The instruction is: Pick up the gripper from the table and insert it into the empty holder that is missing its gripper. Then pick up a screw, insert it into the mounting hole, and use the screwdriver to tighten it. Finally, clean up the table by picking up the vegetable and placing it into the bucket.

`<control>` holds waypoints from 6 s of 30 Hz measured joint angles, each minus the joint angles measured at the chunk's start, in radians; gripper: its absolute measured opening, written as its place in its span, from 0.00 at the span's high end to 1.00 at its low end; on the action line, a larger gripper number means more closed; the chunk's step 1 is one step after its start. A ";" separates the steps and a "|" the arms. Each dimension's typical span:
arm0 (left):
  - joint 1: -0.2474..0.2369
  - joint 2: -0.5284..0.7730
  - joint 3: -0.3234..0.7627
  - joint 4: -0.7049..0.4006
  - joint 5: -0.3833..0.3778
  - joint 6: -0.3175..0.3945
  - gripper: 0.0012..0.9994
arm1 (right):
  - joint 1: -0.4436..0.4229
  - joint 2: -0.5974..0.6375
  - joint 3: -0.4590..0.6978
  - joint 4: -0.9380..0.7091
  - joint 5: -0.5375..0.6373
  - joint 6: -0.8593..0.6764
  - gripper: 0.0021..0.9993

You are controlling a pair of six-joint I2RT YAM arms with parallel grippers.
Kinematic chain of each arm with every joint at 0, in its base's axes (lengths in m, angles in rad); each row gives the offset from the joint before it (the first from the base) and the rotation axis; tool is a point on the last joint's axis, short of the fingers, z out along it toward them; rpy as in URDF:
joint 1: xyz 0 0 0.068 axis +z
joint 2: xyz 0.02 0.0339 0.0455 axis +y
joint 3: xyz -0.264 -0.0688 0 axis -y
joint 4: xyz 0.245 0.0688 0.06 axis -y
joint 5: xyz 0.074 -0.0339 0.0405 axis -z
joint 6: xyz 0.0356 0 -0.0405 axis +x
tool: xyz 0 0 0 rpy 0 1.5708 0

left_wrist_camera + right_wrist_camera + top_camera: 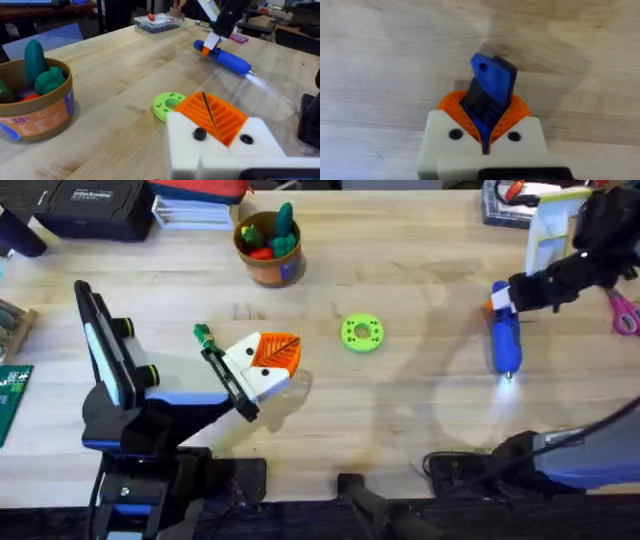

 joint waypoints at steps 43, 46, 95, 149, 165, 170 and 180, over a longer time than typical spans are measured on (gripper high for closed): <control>0.000 0.000 0.000 0.000 0.000 0.000 0.99 | 0.870 -0.809 -0.486 1.269 -0.284 0.511 0.97; 0.000 0.000 0.000 0.000 0.000 0.000 0.99 | 0.971 -0.714 -0.486 1.502 -0.291 0.517 0.97; 0.000 0.000 0.000 0.000 0.000 0.000 0.99 | 1.229 -0.361 -0.393 1.754 -0.375 0.570 0.97; 0.000 0.000 0.000 0.000 0.008 0.000 0.99 | 1.132 -0.361 -0.381 1.824 -0.390 0.543 0.97; 0.000 0.000 0.000 0.000 0.007 0.000 0.99 | 0.690 -0.349 -0.380 0.814 0.043 -0.461 0.97; 0.000 0.000 0.000 0.000 0.008 0.000 0.99 | 0.574 -0.273 -0.380 0.724 0.187 -0.732 0.97; 0.000 0.000 0.000 0.000 0.008 0.000 0.99 | 0.525 -0.118 -0.363 0.656 0.244 -0.883 0.97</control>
